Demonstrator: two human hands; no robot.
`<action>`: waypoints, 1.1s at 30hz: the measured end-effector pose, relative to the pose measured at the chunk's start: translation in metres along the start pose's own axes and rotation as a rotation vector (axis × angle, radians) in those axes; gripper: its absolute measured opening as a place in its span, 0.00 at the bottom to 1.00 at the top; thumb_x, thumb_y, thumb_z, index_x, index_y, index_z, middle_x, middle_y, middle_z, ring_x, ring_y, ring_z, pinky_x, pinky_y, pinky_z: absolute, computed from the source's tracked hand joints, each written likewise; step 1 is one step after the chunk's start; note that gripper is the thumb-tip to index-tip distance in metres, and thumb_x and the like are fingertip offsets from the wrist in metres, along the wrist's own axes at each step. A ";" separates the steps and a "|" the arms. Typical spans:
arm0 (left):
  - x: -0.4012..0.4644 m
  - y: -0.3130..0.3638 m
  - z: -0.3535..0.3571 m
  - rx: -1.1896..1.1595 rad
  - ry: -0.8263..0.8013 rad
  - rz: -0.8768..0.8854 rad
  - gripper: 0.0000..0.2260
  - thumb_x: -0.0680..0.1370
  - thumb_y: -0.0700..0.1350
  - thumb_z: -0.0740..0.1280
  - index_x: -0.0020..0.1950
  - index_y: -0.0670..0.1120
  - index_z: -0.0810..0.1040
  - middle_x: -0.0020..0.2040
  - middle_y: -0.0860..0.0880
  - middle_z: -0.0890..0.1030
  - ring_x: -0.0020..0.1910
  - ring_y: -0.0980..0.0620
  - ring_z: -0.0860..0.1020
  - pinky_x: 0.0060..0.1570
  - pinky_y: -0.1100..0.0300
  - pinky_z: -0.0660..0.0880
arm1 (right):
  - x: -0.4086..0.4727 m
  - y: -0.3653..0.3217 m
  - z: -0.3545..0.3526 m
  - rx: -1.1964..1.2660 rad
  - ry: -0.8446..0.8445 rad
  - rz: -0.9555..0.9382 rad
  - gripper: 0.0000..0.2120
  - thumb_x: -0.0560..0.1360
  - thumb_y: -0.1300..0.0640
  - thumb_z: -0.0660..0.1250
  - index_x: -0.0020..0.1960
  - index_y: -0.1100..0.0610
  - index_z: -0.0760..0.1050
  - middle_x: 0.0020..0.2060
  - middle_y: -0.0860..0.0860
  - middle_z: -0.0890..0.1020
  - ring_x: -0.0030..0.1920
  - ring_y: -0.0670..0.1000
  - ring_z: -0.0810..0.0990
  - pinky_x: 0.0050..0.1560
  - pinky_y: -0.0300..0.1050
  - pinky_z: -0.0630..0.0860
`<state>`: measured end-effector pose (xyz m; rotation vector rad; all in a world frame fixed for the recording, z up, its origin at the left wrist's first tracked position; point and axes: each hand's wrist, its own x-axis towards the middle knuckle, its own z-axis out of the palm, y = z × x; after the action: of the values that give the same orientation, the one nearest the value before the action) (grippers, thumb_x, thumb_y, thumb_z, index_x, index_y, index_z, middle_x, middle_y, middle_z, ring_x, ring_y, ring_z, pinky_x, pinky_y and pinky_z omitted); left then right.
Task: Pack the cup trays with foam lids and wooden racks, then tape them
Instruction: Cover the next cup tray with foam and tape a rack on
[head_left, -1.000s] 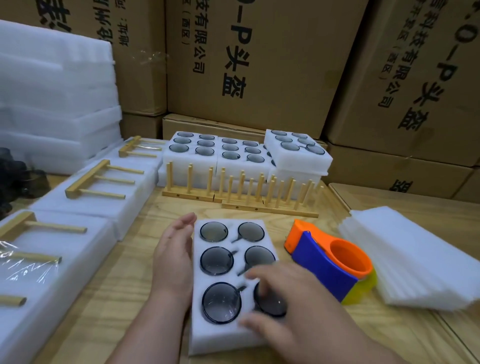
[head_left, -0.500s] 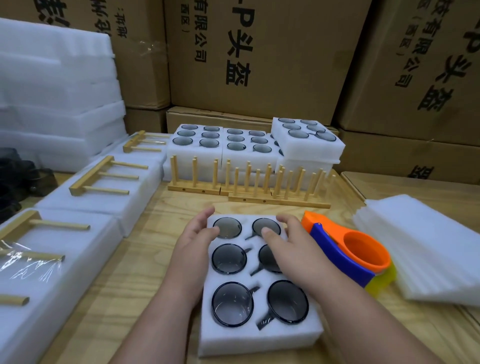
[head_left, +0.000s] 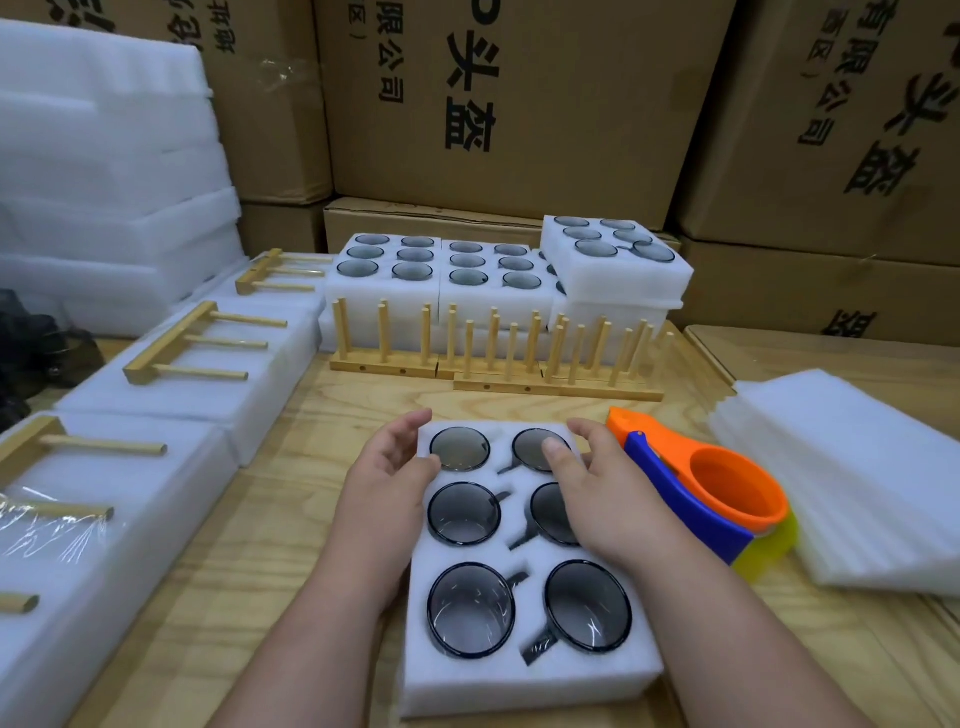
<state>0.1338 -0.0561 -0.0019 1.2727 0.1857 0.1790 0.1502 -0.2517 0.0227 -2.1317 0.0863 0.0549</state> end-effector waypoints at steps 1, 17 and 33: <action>0.000 0.001 0.000 -0.008 -0.002 0.000 0.20 0.81 0.32 0.63 0.61 0.55 0.81 0.65 0.52 0.80 0.59 0.51 0.83 0.45 0.57 0.82 | 0.000 0.001 -0.001 0.007 -0.002 -0.002 0.26 0.83 0.39 0.58 0.79 0.42 0.59 0.75 0.50 0.70 0.73 0.52 0.70 0.63 0.44 0.67; -0.004 0.003 0.002 -0.122 0.007 -0.046 0.20 0.80 0.31 0.61 0.57 0.54 0.84 0.52 0.56 0.86 0.44 0.52 0.85 0.34 0.58 0.80 | -0.012 0.025 -0.007 0.312 -0.011 -0.057 0.12 0.84 0.48 0.60 0.62 0.36 0.79 0.56 0.38 0.84 0.55 0.40 0.83 0.56 0.46 0.80; -0.009 -0.006 0.020 -0.232 -0.090 -0.067 0.18 0.74 0.37 0.62 0.56 0.55 0.85 0.51 0.58 0.86 0.44 0.51 0.86 0.34 0.56 0.80 | 0.010 0.035 -0.008 0.939 -0.116 0.018 0.20 0.77 0.52 0.71 0.69 0.45 0.77 0.61 0.43 0.83 0.57 0.51 0.85 0.49 0.50 0.83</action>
<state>0.1296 -0.0790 -0.0020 1.0398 0.1259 0.0828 0.1568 -0.2769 -0.0030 -1.1871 0.0470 0.1210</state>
